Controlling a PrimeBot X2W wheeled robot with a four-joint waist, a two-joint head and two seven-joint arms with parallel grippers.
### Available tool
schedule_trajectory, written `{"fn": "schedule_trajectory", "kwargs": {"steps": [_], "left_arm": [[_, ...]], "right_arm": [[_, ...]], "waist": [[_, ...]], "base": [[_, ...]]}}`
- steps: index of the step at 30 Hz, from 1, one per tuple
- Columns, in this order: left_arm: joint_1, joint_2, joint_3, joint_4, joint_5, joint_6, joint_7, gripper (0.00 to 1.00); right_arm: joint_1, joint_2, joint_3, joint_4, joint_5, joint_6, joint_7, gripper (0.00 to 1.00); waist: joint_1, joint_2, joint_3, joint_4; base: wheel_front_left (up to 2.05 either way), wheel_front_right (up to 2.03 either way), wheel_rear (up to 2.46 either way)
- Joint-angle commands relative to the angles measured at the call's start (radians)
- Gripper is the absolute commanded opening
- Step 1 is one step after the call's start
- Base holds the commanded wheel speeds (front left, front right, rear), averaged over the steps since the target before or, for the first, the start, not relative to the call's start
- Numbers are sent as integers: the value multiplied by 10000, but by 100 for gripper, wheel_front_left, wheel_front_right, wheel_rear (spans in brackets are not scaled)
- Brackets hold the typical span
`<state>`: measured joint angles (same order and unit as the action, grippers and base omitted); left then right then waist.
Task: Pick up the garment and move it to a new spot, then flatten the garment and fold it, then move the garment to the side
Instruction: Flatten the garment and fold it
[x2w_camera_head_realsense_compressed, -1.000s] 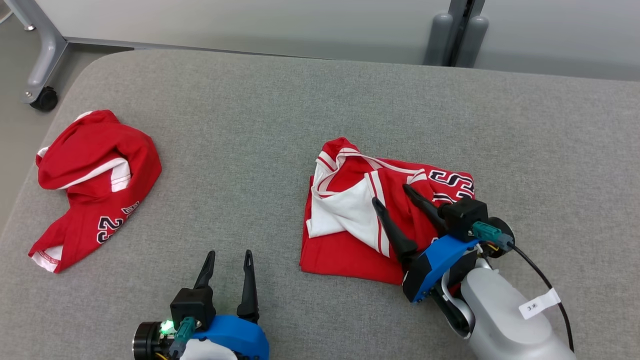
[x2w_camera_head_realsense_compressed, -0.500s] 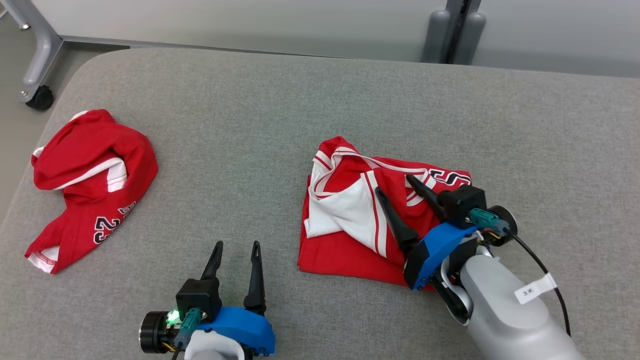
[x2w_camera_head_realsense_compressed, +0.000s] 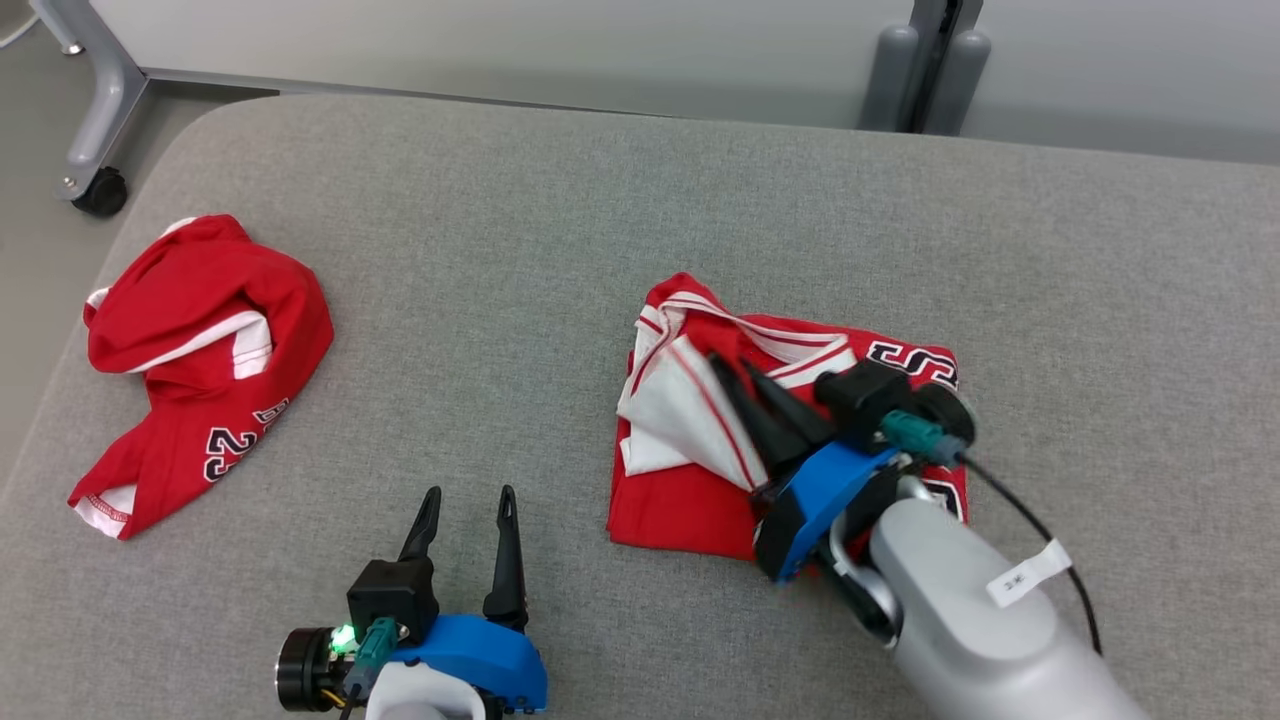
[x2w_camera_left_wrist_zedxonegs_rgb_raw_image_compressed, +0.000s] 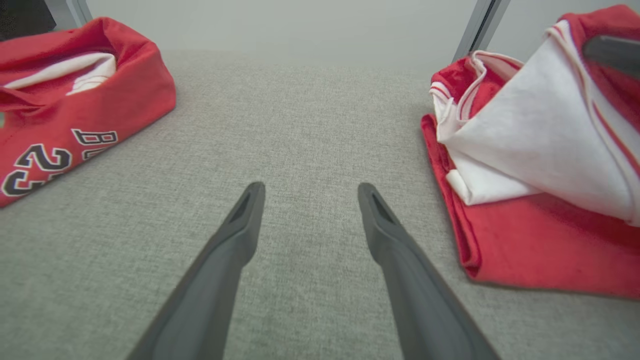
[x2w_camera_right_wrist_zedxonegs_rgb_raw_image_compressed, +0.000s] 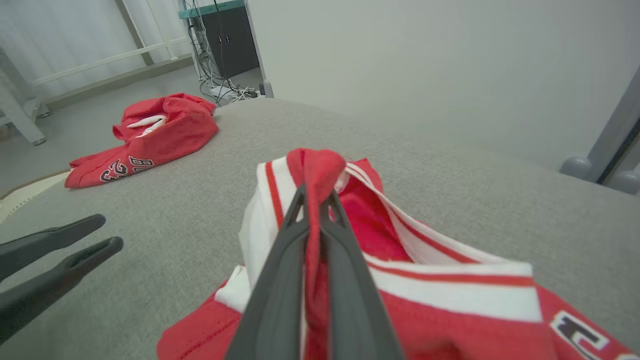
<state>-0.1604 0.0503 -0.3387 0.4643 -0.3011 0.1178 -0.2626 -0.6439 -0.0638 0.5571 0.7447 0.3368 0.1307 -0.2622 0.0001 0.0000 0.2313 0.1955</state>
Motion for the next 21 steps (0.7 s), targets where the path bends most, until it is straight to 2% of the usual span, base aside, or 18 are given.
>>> {"fn": "schedule_trajectory", "kwargs": {"steps": [1,9,10,11,12,17,19,21], "left_arm": [[23,0,36,15,-29,-17,-31,100],[173,0,124,79,48,-164,-31,100],[191,0,126,81,40,-175,-31,100],[204,0,130,78,22,-187,-31,100],[215,0,124,84,12,-194,-31,100],[268,0,232,135,-26,-168,-31,100],[303,0,304,157,40,-153,-31,100],[294,-1,416,128,122,-138,-31,100]], "right_arm": [[292,55,310,-216,89,0,-30,0],[671,-32,2785,-286,685,0,-30,0],[685,-10,3063,-246,861,0,-33,16],[689,-5,3359,-174,1079,0,-11,73],[703,20,3767,-145,1302,0,106,100],[302,-114,4901,-537,2584,-1,25,100],[171,-312,4903,-706,2900,-1,-24,100],[53,-471,4341,-1059,2856,-1,-34,100]], "waist": [[-1,0,-84,-28],[-1,0,-432,-104],[-1,0,-450,-108],[-1,0,-464,-112],[-1,0,-475,-107],[-1,0,-518,-182],[-1,0,-556,-278],[-1,0,-598,-402]], "base": [[0,0,0],[0,0,0],[0,0,0],[0,0,0],[0,0,0],[0,0,0],[0,0,0],[0,0,0]]}}
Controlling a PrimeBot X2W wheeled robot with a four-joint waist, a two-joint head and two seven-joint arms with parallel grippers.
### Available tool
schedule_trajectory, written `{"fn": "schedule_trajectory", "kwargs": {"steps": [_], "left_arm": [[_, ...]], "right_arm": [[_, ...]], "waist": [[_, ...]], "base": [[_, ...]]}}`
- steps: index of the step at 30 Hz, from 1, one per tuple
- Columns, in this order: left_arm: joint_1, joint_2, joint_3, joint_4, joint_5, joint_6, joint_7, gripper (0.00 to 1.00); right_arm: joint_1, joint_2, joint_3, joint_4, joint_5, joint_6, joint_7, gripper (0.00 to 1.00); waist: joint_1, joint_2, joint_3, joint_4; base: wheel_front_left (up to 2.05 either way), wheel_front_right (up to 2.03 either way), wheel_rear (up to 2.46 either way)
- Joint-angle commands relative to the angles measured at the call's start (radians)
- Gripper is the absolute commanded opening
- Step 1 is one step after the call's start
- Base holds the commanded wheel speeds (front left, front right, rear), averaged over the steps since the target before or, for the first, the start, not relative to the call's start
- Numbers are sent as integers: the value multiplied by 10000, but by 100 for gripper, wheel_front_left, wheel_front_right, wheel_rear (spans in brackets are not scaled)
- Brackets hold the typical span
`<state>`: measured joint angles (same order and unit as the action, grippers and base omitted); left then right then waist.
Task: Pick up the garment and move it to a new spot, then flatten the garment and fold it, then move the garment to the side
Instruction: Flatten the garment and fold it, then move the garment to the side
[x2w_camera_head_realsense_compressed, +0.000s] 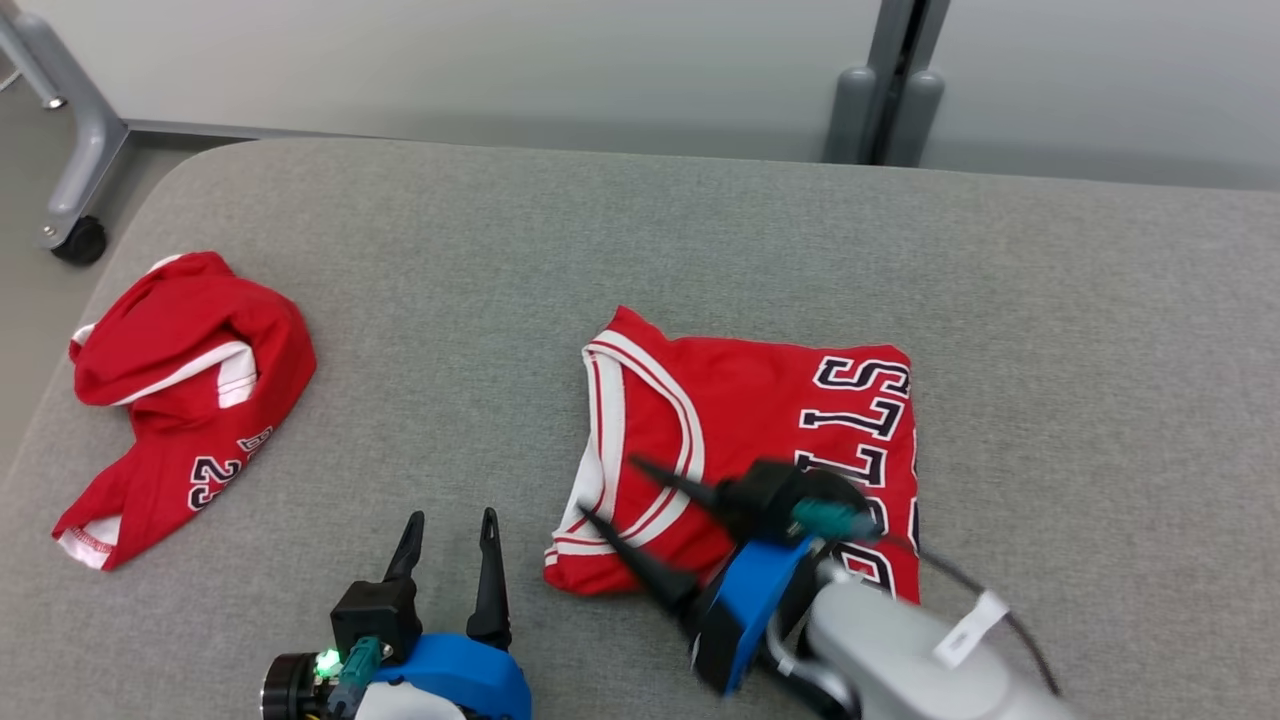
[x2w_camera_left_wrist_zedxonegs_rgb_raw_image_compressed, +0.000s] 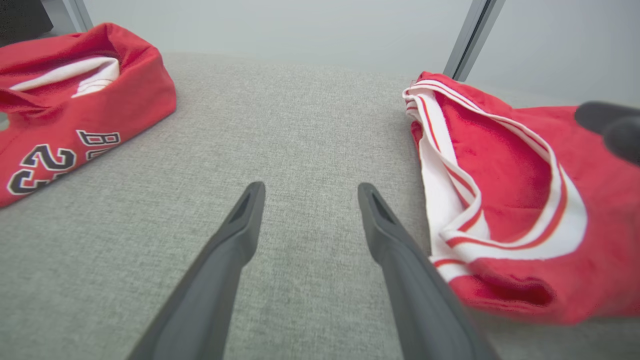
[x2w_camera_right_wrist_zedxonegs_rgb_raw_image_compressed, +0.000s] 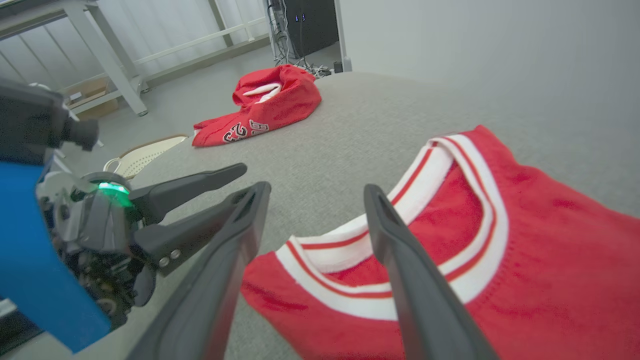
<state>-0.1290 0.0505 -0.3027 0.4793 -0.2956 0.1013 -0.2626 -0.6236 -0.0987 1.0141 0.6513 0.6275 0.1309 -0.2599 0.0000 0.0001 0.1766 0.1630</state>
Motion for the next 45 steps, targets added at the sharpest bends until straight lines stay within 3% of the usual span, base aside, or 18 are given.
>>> {"fn": "schedule_trajectory", "kwargs": {"steps": [1,6,11,19,28,36,45], "left_arm": [[-29,-2,127,-35,92,33,-31,100],[-73,-3,397,-144,382,38,-31,100],[-139,0,619,-237,772,37,-31,100],[113,-2,950,-197,1371,-51,-31,100],[597,-2,1048,-325,1591,-20,-29,100],[757,0,993,-385,1656,-73,-31,100],[348,1,568,-403,1425,-190,-31,100]], "right_arm": [[-80,-199,-672,-317,-177,-2,-56,100],[845,-405,-3509,-795,-1496,-2,-55,100],[1938,-142,-6236,-1193,-2948,-2,-57,100],[3400,293,-8767,-1599,-4413,-2,-58,100],[4455,475,-10114,-1479,-4847,-2,-59,100],[4731,461,-9799,-1405,-4464,-2,-59,100],[3708,469,-8826,-783,-4285,-2,-60,100]], "waist": [[0,-1,-72,-142],[0,-1,-225,-545],[0,-1,-354,-971],[0,-1,-589,-1588],[0,-1,-941,-1931],[0,-1,-1006,-1883],[0,-1,-478,-1436]], "base": [[0,0,0],[0,0,0],[0,0,0],[0,0,0],[0,0,0],[0,0,0],[0,0,0]]}}
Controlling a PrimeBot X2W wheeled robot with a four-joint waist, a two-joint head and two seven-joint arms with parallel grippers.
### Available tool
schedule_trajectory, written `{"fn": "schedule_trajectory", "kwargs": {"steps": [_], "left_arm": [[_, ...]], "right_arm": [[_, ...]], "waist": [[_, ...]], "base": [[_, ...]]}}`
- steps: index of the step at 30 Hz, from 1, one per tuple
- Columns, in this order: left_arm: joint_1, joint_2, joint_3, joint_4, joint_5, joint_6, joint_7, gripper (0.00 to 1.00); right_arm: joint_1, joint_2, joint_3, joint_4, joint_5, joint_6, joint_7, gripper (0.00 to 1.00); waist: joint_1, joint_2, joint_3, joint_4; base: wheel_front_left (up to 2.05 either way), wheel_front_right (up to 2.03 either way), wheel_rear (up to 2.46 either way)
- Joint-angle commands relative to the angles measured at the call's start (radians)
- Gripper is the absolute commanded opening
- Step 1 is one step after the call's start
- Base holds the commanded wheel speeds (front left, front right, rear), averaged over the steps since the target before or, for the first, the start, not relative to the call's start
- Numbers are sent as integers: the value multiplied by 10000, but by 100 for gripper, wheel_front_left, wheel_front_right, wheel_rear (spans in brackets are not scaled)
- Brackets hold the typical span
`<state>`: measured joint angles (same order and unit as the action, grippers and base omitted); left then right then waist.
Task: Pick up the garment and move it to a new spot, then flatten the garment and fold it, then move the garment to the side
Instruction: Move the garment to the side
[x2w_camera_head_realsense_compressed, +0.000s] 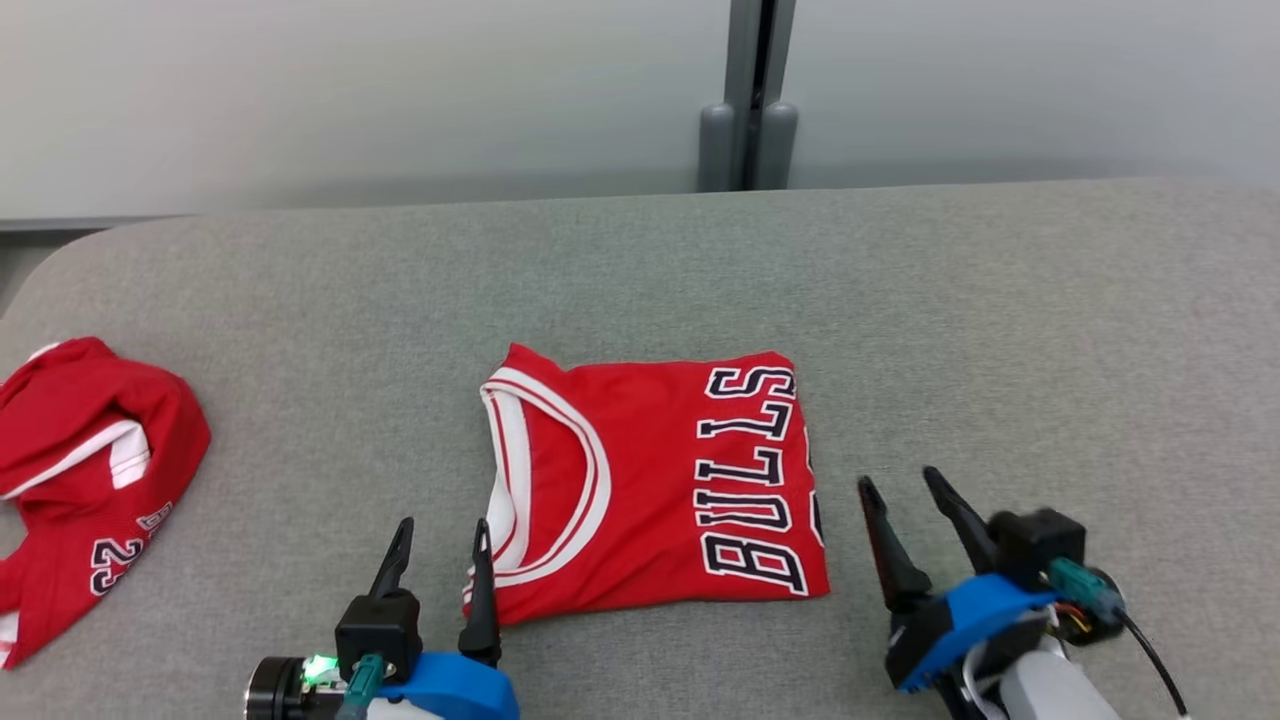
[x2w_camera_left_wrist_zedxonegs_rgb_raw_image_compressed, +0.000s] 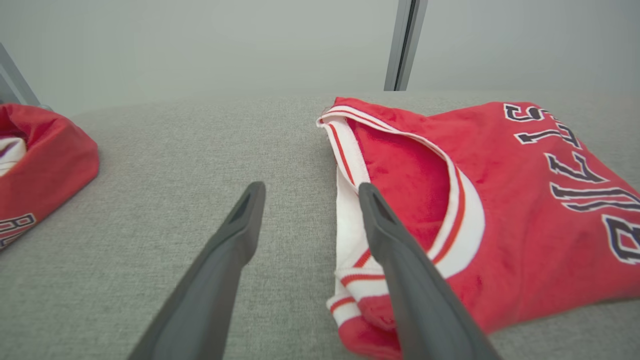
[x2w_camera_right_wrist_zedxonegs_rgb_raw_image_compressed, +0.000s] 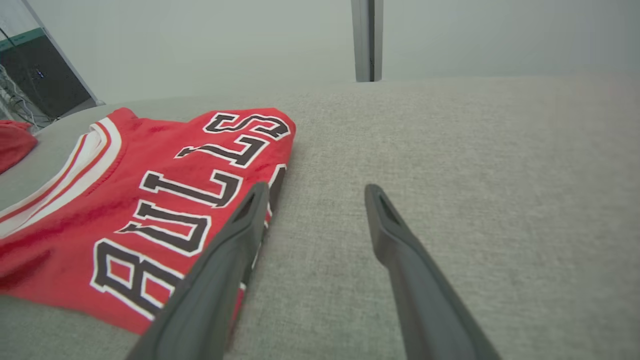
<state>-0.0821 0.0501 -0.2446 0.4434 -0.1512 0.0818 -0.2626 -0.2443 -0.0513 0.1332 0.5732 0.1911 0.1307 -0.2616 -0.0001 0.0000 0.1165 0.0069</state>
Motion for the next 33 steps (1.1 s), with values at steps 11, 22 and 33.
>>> {"fn": "schedule_trajectory", "kwargs": {"steps": [11,22,33], "left_arm": [[-509,1,-476,3,-392,149,-29,100],[-325,0,-225,-42,-339,167,-31,100],[-664,2,-146,-41,42,-206,-31,100]], "right_arm": [[-2728,-16,767,3111,55,-1,44,100],[-2770,-11,1339,5122,598,-6,176,0],[-2485,-58,1179,4010,743,-12,-6,0]], "waist": [[1,0,919,1318],[1,0,781,946],[1,0,451,-1837]], "base": [[0,0,0],[0,0,0],[0,0,0]]}}
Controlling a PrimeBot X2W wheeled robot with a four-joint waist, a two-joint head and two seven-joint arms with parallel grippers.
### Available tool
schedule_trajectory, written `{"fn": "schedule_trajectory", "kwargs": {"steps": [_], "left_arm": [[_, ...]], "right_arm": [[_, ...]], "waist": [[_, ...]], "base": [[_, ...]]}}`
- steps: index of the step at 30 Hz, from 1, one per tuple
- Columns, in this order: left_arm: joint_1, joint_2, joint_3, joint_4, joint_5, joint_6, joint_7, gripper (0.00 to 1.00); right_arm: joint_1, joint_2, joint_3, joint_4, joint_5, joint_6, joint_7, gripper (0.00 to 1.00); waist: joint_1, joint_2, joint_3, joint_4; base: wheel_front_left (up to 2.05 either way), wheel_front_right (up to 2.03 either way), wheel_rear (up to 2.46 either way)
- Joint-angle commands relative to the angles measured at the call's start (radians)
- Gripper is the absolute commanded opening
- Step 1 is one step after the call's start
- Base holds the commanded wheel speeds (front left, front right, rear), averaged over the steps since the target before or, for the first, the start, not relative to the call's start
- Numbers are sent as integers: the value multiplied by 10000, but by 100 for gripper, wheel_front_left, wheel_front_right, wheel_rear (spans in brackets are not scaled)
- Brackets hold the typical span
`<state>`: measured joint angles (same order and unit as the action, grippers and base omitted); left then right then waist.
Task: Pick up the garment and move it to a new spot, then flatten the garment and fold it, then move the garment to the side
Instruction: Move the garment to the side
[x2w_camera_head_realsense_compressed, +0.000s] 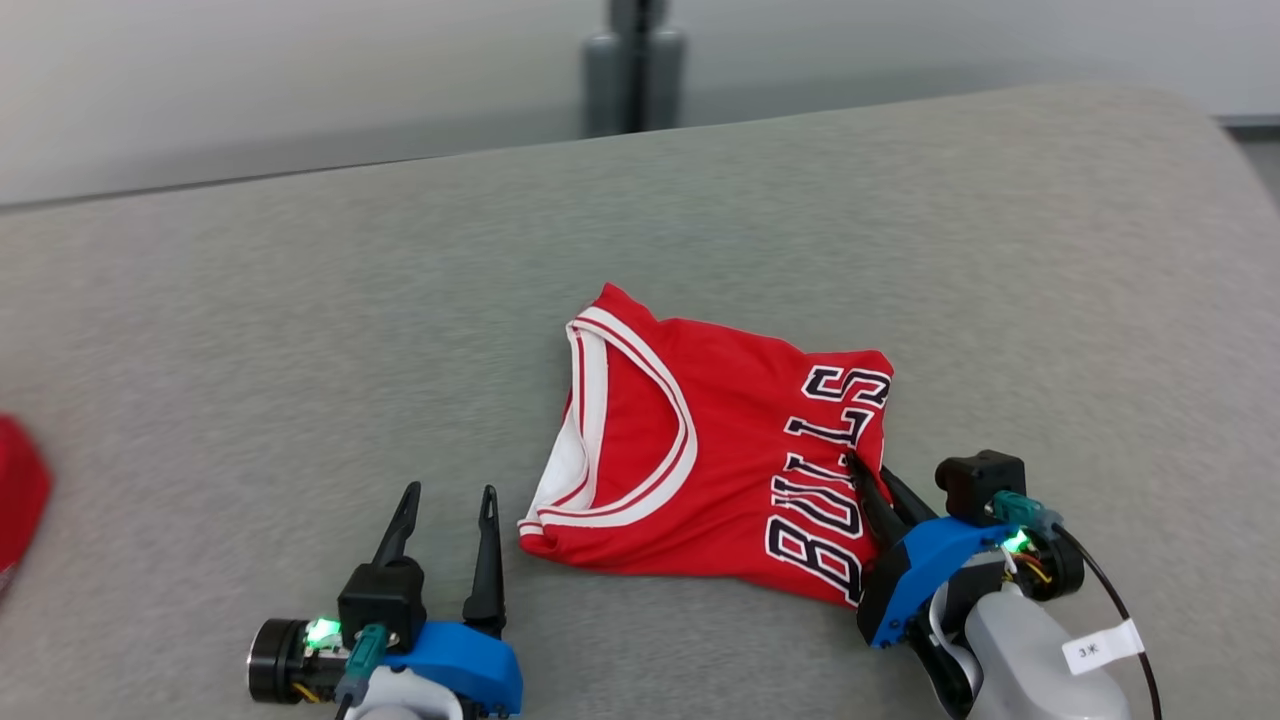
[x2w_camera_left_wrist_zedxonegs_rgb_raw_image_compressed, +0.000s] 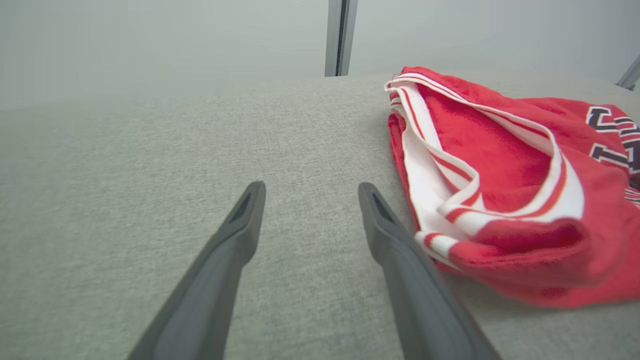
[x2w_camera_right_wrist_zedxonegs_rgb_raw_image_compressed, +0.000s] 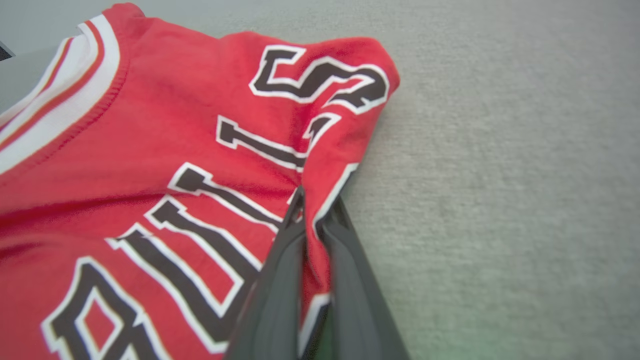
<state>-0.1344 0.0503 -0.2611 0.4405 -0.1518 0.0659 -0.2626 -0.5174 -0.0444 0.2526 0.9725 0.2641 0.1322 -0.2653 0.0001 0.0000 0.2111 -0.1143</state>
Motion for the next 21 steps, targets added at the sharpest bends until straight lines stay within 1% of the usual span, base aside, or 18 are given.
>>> {"fn": "schedule_trajectory", "kwargs": {"steps": [1,5,10,15,21], "left_arm": [[-192,0,-18,24,68,-102,-31,100],[-338,2,-169,103,96,-224,-29,100],[-508,2,-378,190,66,-297,-29,100],[-599,6,-578,306,77,-373,-29,100],[-765,11,-743,421,179,-404,-31,100]], "right_arm": [[314,-124,-4,-59,36,-27,28,0],[561,-115,132,-329,162,-24,25,0],[772,-106,127,-534,263,-23,16,0],[842,-95,27,-664,253,-20,16,0],[731,-90,-250,-702,161,-20,15,0]], "waist": [[-1,0,-500,-905],[-1,0,-487,-1996],[-1,0,-418,-2966],[-1,0,-310,-3469],[-1,0,-170,-3503]], "base": [[0,0,0],[0,0,0],[0,0,0],[0,0,0],[0,0,0]]}}
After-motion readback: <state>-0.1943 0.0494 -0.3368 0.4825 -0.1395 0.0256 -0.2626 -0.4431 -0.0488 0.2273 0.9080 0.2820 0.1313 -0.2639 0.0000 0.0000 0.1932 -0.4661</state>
